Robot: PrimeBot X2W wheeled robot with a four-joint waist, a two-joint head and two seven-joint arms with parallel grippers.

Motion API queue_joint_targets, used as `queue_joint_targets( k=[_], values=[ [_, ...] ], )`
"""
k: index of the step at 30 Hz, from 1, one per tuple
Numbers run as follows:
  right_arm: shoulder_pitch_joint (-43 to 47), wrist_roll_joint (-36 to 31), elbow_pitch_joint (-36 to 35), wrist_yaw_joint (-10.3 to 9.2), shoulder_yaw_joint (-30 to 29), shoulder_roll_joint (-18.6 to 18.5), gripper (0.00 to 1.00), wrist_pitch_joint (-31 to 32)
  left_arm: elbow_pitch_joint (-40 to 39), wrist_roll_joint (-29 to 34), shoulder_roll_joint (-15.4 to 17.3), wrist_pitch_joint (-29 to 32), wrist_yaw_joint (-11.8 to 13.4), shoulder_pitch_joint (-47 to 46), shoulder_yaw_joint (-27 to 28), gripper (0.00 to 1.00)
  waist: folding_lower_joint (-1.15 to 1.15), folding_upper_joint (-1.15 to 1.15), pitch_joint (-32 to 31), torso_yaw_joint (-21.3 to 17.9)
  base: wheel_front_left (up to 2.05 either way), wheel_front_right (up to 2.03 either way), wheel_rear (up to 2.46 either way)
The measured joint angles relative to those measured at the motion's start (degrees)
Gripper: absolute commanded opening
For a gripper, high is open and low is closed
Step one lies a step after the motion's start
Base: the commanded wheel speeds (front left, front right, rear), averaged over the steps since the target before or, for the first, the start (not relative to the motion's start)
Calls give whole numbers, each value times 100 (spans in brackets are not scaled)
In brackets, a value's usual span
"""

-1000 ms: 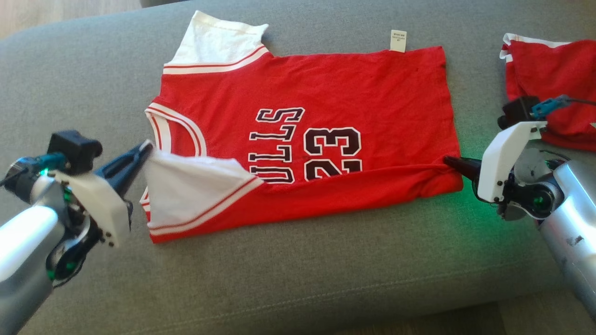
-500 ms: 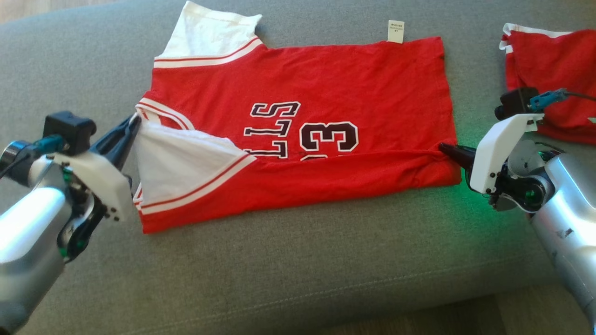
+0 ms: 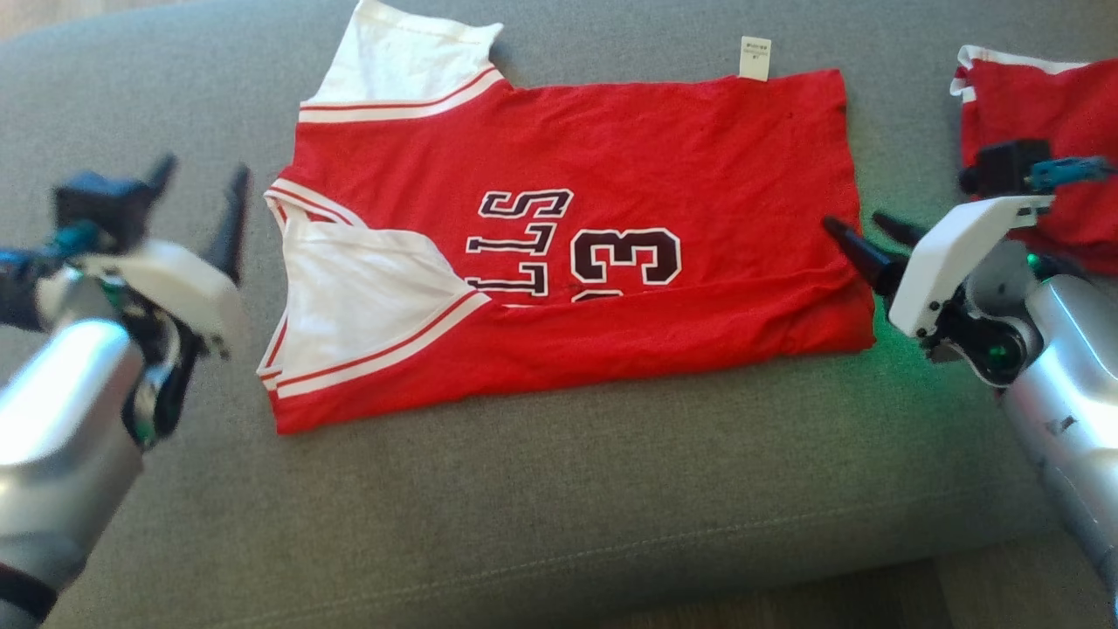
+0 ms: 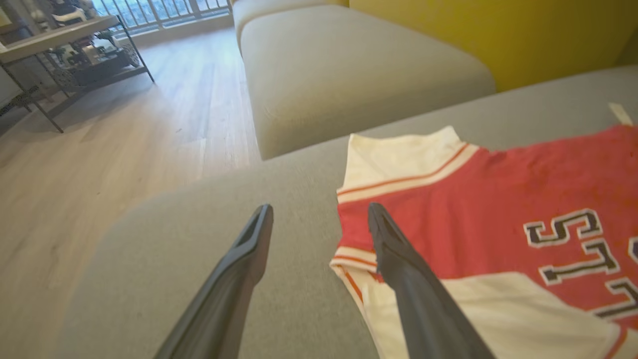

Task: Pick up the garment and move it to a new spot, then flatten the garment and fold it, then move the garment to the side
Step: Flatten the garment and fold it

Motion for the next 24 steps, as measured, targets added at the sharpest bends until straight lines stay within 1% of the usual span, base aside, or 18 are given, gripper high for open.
queue_joint_targets(
  k=[1, 3, 4, 6, 7, 9, 11, 13, 15, 17, 19, 21, 24],
  values=[
    [2, -124, -24, 0, 15, -34, 100, -242, -98, 16, -16, 0, 145, 12, 208, 100, 0, 0, -24, 1, 0, 0, 0],
    [6, -297, -116, 0, -16, -111, 100, -742, -549, 235, -57, -1, 450, 55, 755, 100, 0, 0, -85, 8, 0, 0, 0],
    [6, -297, -116, 0, -16, -111, 100, -742, -549, 235, -57, -1, 450, 55, 755, 100, 0, 0, -85, 8, 0, 0, 0],
    [41, -302, -282, 0, -125, -120, 100, -1203, -1138, 499, -148, -8, 722, 216, 1355, 100, -1, 0, -156, 13, 0, 0, 0],
    [85, -343, -404, 1, -136, -124, 100, -1439, -1435, 613, -208, -8, 818, 369, 1639, 100, -1, 0, -193, 14, 0, 0, 0],
    [224, -592, -653, 0, -132, -148, 100, -1952, -1984, 834, -393, -22, 957, 849, 2190, 100, -1, 0, -275, 19, 0, 0, 0],
    [441, -912, -928, 0, -168, -215, 100, -2449, -2399, 1100, -575, -47, 1027, 1420, 2552, 100, -1, 0, -352, 28, 0, 0, 0],
    [720, -1195, -1194, 1, -380, -236, 100, -2658, -2766, 1446, -780, -47, 1110, 1945, 2858, 100, -1, 0, -414, 42, 0, 0, 0],
    [1061, -1566, -1517, 0, -814, -188, 100, -2733, -3100, 1690, -1059, -47, 1137, 2372, 3156, 100, -1, 0, -464, 48, 0, 0, 0],
    [1473, -2037, -2085, 0, -1517, 1, 100, -2743, -3376, 1964, -1344, -48, 1126, 2705, 3359, 100, -1, 0, -499, 46, 0, 0, 0],
    [1883, -2662, -2710, 1, -1963, 214, 100, -2752, -3529, 2203, -1647, -48, 1120, 2981, 3539, 100, -1, 0, -514, 40, 0, 0, 0],
    [2297, -3149, -3148, 0, -2334, 594, 100, -2752, -3513, 2481, -1868, -48, 942, 3265, 3570, 100, -1, 0, -528, 23, 0, 0, 0],
    [2866, -3587, -3524, 0, -2780, 1117, 100, -2752, -3321, 2769, -2190, -48, 781, 3607, 3696, 100, -1, 0, -509, 15, 0, 0, 0]
  ],
)
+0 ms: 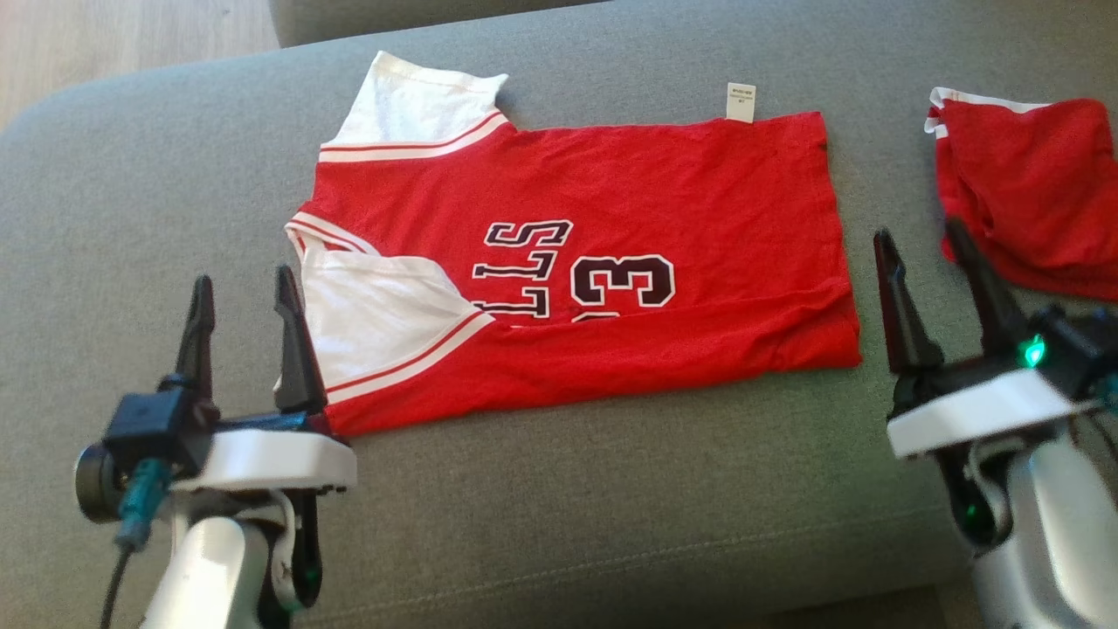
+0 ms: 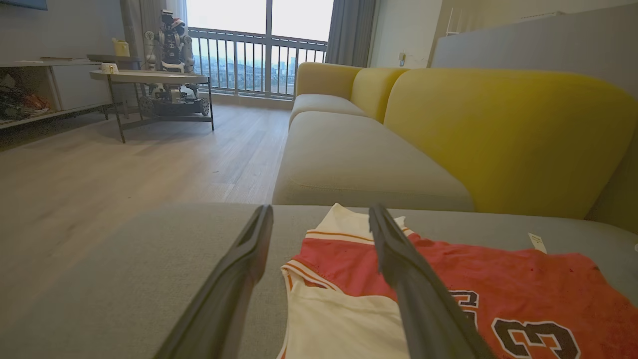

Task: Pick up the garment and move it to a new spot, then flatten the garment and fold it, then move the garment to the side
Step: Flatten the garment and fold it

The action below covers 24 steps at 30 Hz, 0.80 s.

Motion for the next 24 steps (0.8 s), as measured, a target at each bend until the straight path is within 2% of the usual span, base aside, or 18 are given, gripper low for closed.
queue_joint_targets(
  k=[2, 6, 16, 18, 23, 24],
  values=[
    [254, -182, -176, 0, -175, 234, 100, 0, 69, 215, -189, 0, -90, 88, 119, 100, 0, 0, 16, 5, 0, 0, 0],
    [514, -357, -331, 0, -257, 478, 100, 0, 222, 524, -414, 0, -338, 94, 391, 100, 0, 0, 53, 8, 0, 0, 0],
    [622, -409, -348, 0, -224, 599, 100, 0, 1261, 889, -665, 1, -861, 166, 624, 100, 0, 0, 20, -115, 0, 0, 0],
    [619, -396, -347, 0, -207, 603, 100, 0, 1818, 931, -683, 2, -857, 164, 638, 100, 0, 0, 43, -161, 0, 0, 0],
    [617, -380, -324, 0, -182, 616, 100, 0, 2366, 1045, -686, 2, -767, 13, 731, 100, 1, 0, 102, -241, 0, 0, 0],
    [615, -342, -299, 0, -171, 619, 100, 0, 2783, 1044, -682, 2, -726, -113, 803, 100, 1, 0, 114, -290, 0, 0, 0]
  ],
)
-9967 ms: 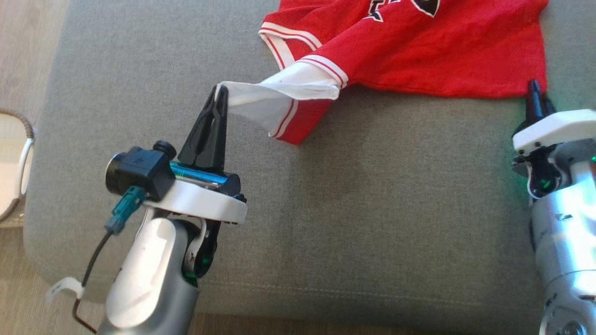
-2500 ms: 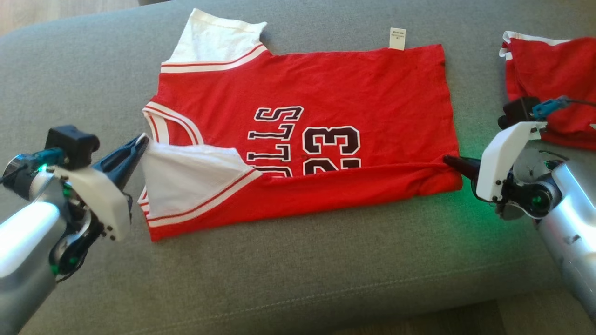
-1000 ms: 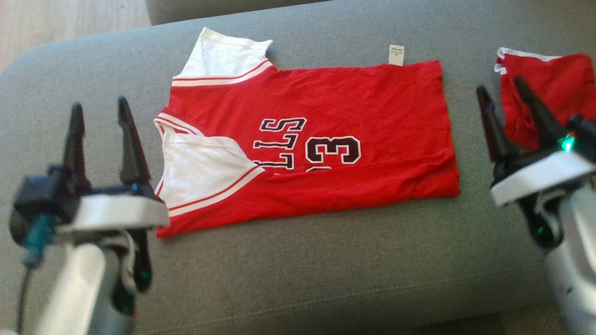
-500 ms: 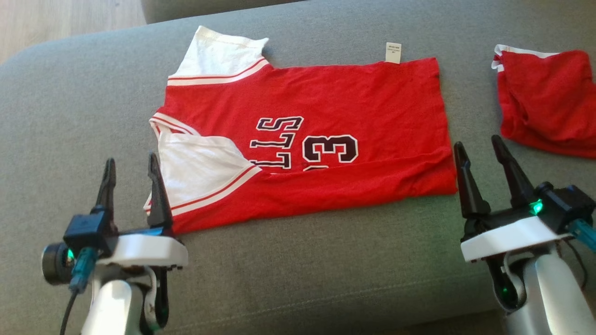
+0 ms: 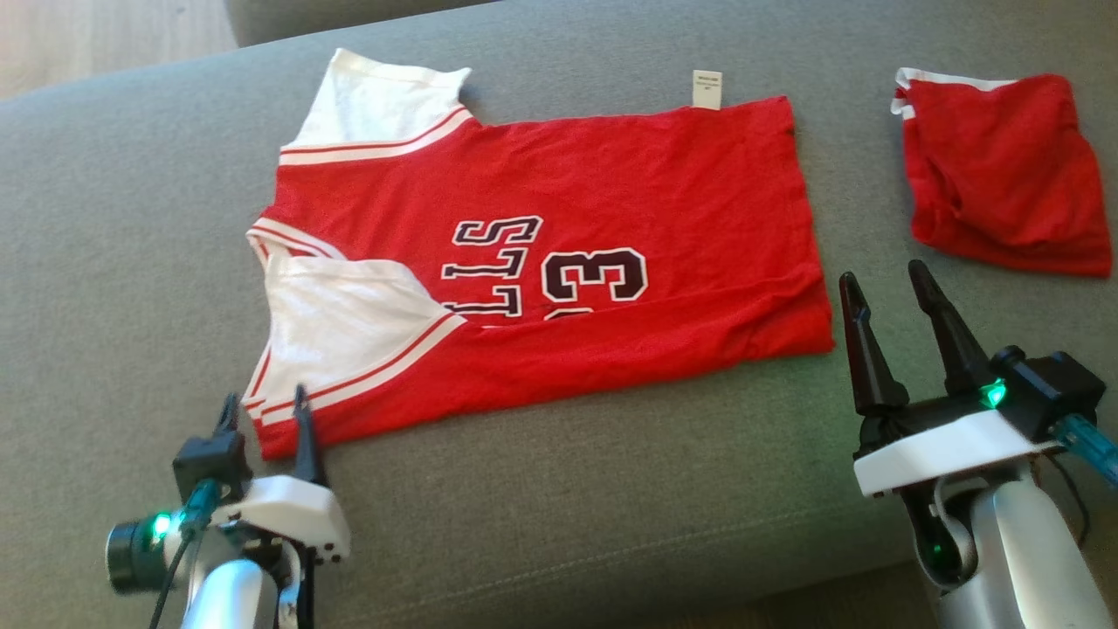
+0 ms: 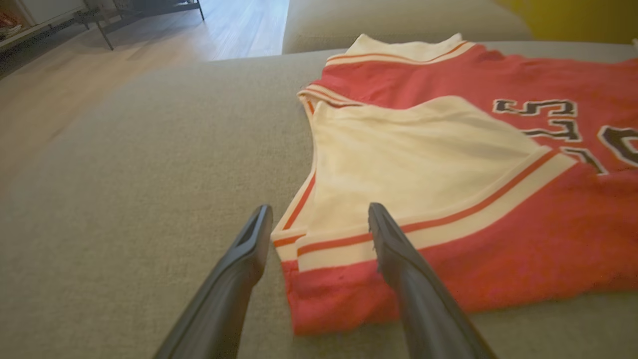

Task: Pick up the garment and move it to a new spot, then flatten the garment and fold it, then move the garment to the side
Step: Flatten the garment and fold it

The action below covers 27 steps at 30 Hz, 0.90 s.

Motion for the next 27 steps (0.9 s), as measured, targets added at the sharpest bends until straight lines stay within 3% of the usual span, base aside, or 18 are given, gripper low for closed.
queue_joint_targets(
  k=[11, 17, 18, 19, 27],
  values=[
    [-60, 0, 78, 0, -27, 0, 100, 0, 1144, -135, 15, 123, 203, -524, 176, 100, 0, 0, 32, -175, 0, 0, 0],
    [-62, -1, 280, 0, -86, 2, 100, 0, 1461, -199, 59, 422, -20, -764, 130, 100, 0, 0, 30, -199, 0, 0, 0],
    [-62, -1, 352, 0, -126, 3, 100, 0, 1494, -229, 67, 458, -76, -798, 113, 58, 0, 0, 26, -199, 0, 0, 0],
    [-62, -2, 445, 0, -163, 4, 100, 0, 1515, -234, 77, 470, -134, -821, 80, 0, 0, 0, 19, -197, 0, 0, 0],
    [-206, 277, 1268, 0, -437, 49, 100, 233, 1451, -234, 53, 213, -227, -821, -23, 0, 0, 0, -21, -109, 0, 0, 0]
  ],
)
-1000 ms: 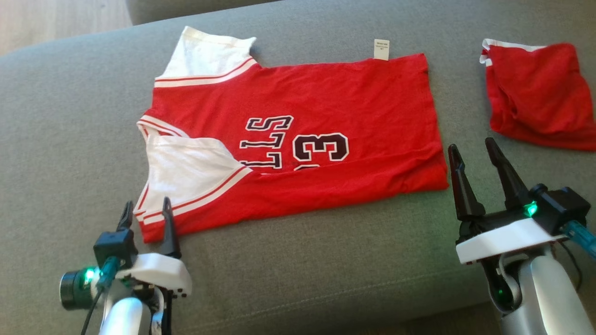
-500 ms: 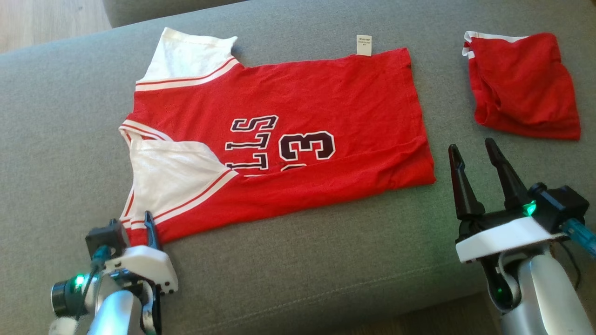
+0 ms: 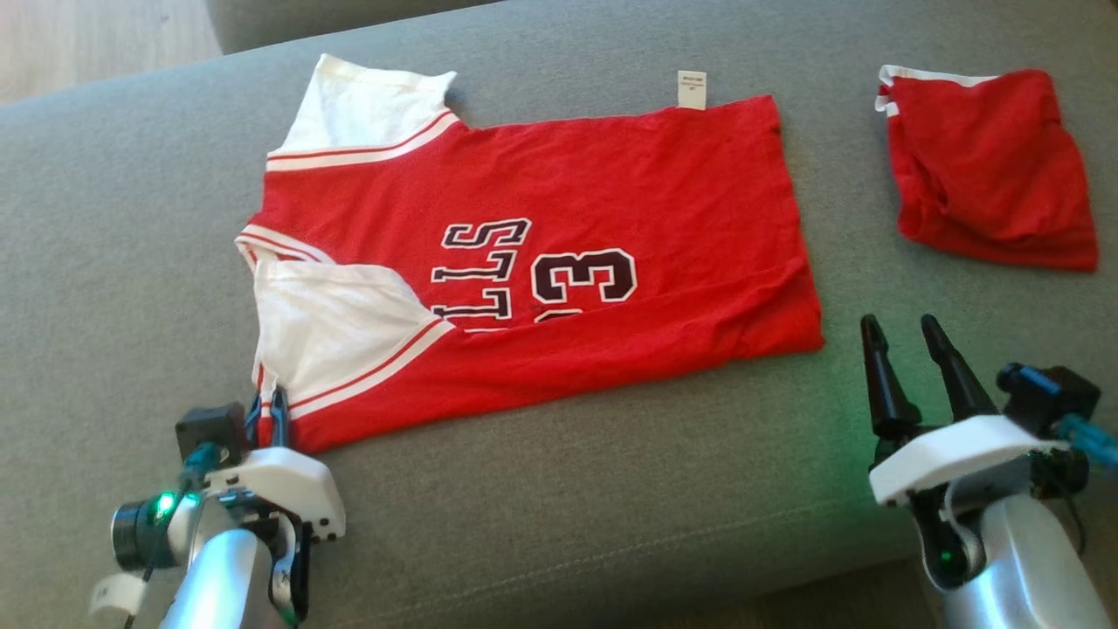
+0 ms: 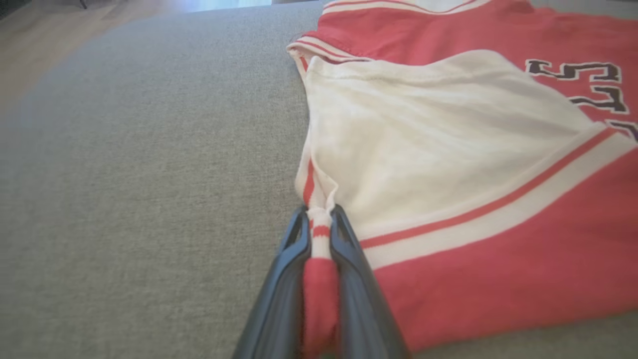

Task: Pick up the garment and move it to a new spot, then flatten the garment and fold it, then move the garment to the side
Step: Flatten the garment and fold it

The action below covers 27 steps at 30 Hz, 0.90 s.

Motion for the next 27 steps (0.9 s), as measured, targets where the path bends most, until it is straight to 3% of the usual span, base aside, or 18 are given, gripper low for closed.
queue_joint_targets(
  k=[6, 13, 26, 27],
  values=[
    [-370, 1203, 839, 0, -62, 9, 100, 407, -617, 78, 3, -160, 144, 127, -36, 0, 1, 0, -8, 165, 0, 0, 0],
    [-698, 1846, 1803, 0, 48, 12, 100, 561, -1534, 247, -7, -167, 142, 384, -134, 0, 0, 0, -14, 344, 0, 0, 0],
    [-1359, 2509, 2599, 0, 728, 2, 99, 401, -1699, 319, -16, -167, 92, 546, -210, 0, 0, 0, 105, 421, 0, 0, 0],
    [-1373, 2542, 2635, 0, 768, -2, 47, 387, -1699, 320, -15, -167, 92, 546, -210, 0, -1, 0, 109, 419, 0, 0, 0]
  ],
)
